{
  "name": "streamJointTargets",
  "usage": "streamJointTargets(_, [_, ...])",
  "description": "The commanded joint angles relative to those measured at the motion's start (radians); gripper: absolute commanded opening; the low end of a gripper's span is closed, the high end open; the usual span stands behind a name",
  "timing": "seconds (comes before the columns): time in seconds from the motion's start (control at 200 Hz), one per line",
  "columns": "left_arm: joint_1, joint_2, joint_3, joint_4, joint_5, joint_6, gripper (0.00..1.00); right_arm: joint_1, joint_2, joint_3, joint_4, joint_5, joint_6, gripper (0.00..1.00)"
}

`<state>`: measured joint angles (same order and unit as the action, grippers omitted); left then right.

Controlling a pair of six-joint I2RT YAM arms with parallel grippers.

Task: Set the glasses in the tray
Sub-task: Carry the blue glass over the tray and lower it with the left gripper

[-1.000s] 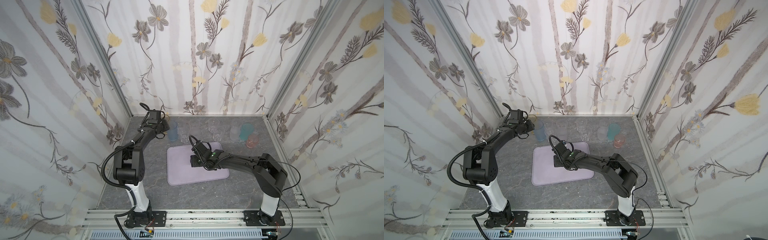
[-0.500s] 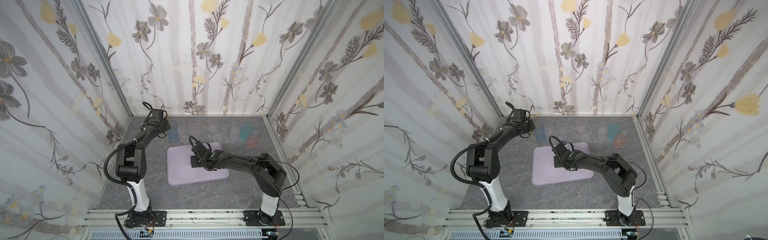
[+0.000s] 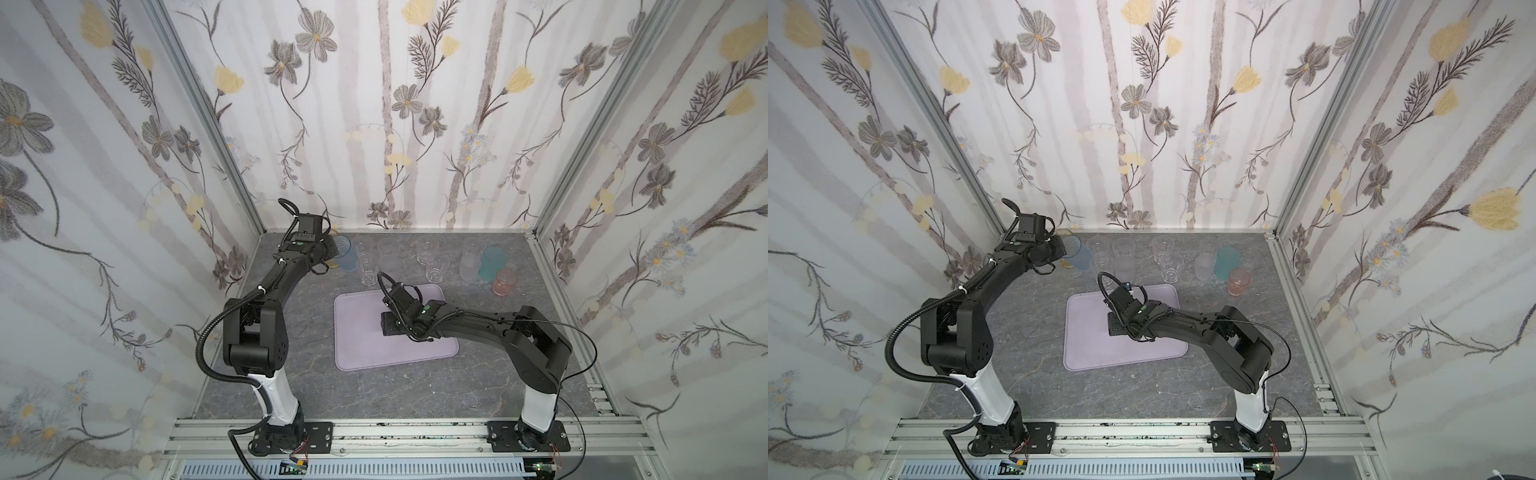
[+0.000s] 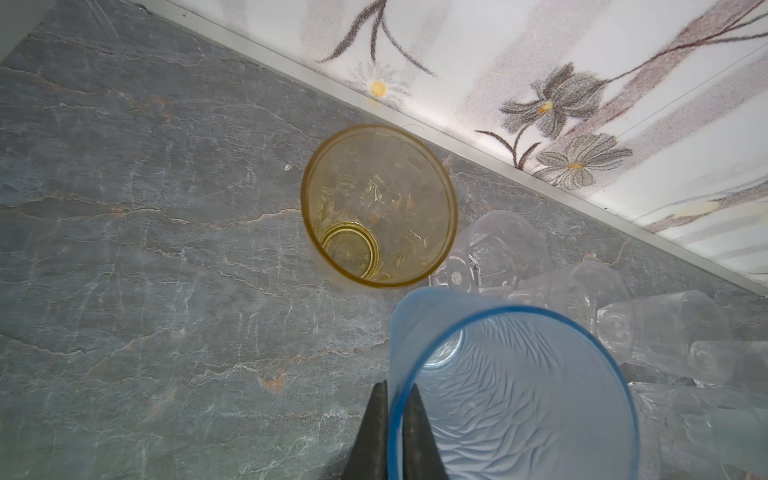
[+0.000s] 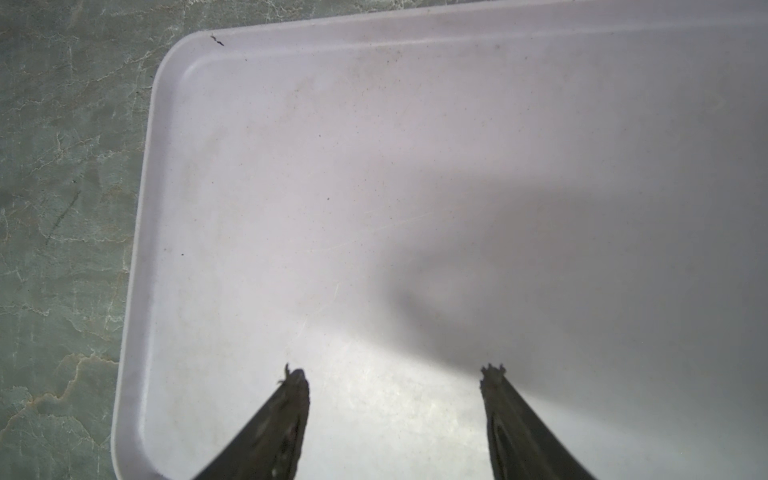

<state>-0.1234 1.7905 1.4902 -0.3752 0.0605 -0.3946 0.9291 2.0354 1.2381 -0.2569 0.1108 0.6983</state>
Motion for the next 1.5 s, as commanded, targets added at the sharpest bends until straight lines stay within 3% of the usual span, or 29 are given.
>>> streamJointTargets(0.0, [0.002, -0.051, -0.006, -0.012, -0.005, 0.016, 0.00, -0.001, -0.004, 0.003, 0.037, 0.007, 0.003, 0.67])
streamJointTargets(0.4, [-0.001, -0.385, -0.138, -0.246, -0.084, 0.075, 0.00, -0.035, -0.139, -0.015, 0.109, 0.034, -0.133, 0.66])
streamJointTargets(0.61, [-0.017, -0.466, -0.240, -0.381, -0.041, 0.099, 0.00, -0.041, -0.170, -0.018, 0.183, -0.029, -0.227, 0.67])
streamJointTargets(0.914, [-0.050, -0.349, -0.257, -0.410, -0.036, 0.147, 0.00, -0.036, -0.104, -0.021, 0.261, -0.187, -0.124, 0.66])
streamJointTargets(1.309, [-0.072, -0.182, -0.140, -0.414, -0.060, 0.180, 0.00, -0.020, -0.063, -0.024, 0.261, -0.225, -0.085, 0.66])
streamJointTargets(1.494, [-0.081, -0.155, -0.118, -0.415, -0.071, 0.174, 0.05, -0.019, -0.044, -0.019, 0.252, -0.225, -0.083, 0.66])
